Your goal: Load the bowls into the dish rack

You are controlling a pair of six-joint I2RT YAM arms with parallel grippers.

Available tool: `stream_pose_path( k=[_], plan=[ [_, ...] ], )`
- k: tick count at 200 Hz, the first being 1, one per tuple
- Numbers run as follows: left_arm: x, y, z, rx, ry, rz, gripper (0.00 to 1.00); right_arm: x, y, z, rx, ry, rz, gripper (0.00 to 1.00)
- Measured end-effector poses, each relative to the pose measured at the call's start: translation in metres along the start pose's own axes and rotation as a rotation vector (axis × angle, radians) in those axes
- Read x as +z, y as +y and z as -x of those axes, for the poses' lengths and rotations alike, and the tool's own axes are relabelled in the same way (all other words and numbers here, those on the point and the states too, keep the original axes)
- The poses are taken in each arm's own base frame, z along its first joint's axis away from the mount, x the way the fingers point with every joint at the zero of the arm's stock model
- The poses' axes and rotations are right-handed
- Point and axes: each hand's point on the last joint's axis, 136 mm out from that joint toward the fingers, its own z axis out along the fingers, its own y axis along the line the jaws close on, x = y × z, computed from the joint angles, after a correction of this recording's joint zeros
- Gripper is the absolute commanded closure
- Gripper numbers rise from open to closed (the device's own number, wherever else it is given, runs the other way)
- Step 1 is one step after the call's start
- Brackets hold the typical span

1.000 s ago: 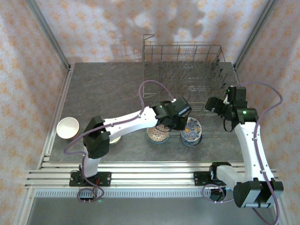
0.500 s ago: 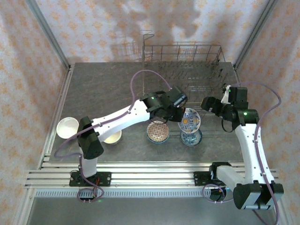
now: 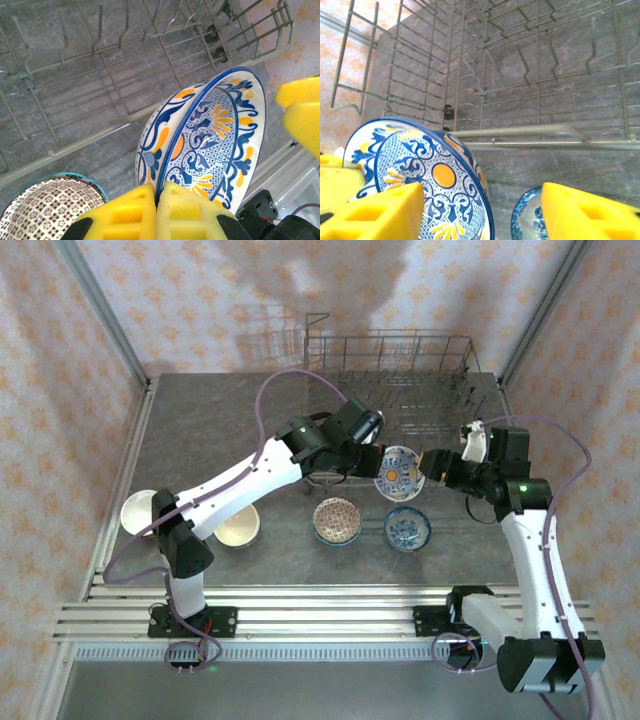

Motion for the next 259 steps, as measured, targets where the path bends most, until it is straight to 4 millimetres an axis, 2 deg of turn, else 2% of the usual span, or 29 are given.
stream_pose_path(
  k=[30,76,93,114,146,160,174,196,219,259],
  plan=[
    [-0.006,0.000,0.005,0.011,-0.003,-0.008,1.00,0.004,0.001,-0.004,-0.001,0.018,0.022,0.48],
    [-0.021,-0.010,0.016,0.031,-0.036,-0.033,1.00,0.013,0.000,-0.008,-0.002,0.043,0.054,0.64],
    [-0.021,-0.010,0.016,0.037,-0.036,-0.033,1.00,0.014,0.004,-0.008,-0.007,0.048,0.075,0.74],
    [-0.019,-0.010,0.015,0.040,-0.032,-0.033,1.00,0.014,0.007,-0.008,-0.011,0.048,0.089,0.76],
    [-0.018,-0.009,0.014,0.044,-0.027,-0.030,1.00,0.014,0.009,-0.009,-0.008,0.051,0.101,0.85],
    [-0.017,-0.009,0.014,0.045,-0.027,-0.028,1.00,0.014,0.010,-0.008,-0.007,0.050,0.106,0.91],
    [-0.017,-0.009,0.017,0.044,-0.032,-0.026,1.00,0.014,0.010,-0.008,-0.011,0.051,0.108,1.00],
    [-0.018,-0.006,0.024,0.037,-0.042,-0.021,1.00,0.013,0.012,-0.006,-0.003,0.045,0.110,1.00],
    [-0.018,-0.008,0.028,0.036,-0.051,-0.023,0.86,0.010,0.013,-0.001,0.003,0.030,0.101,1.00],
    [-0.031,-0.011,0.048,0.019,-0.107,-0.044,0.43,0.006,0.009,0.011,0.055,-0.018,0.051,1.00]
  ],
)
